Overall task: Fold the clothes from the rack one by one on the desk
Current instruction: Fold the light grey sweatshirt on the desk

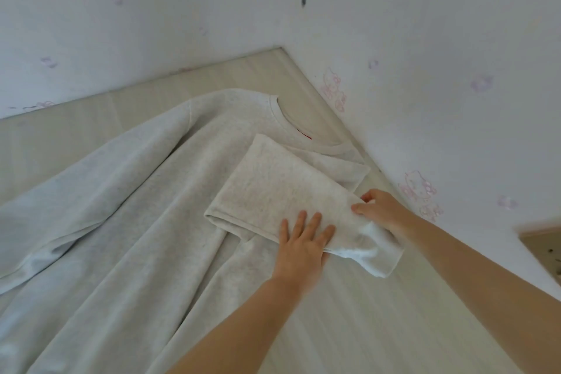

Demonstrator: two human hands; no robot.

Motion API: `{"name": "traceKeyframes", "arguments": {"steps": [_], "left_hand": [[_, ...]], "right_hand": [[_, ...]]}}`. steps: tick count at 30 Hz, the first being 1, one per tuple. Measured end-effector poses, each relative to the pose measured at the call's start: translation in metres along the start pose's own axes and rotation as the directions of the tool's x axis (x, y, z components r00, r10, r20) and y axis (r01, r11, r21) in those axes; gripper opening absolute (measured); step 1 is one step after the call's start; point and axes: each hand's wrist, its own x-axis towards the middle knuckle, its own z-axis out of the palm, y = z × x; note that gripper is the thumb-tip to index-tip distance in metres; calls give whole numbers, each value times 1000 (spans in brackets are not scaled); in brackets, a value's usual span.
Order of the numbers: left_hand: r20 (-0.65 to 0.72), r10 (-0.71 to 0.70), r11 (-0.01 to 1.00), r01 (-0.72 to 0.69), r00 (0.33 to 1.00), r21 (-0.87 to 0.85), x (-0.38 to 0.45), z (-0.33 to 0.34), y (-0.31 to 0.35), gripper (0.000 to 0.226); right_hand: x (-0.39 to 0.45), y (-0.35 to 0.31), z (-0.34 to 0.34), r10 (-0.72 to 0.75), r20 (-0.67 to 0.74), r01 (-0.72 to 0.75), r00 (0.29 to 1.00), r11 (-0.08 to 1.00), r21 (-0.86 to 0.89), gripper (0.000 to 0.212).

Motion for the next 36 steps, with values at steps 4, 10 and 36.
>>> {"name": "traceKeyframes", "arguments": {"steps": [4, 10, 36], "left_hand": [[-60, -18, 885, -12, 998, -465, -14, -26, -6, 47], [2, -460, 231, 121, 888, -965, -34, -89, -17, 41], [207, -649, 194, 422, 732, -886, -42, -67, -75, 36]], "right_hand": [[-28, -40, -19, -55, 72, 35, 996, 967, 251, 34], [-45, -120, -20, -192, 265, 16, 945, 836, 548, 23], [34, -97, 54, -229, 132, 265, 964, 821, -506, 30]]}}
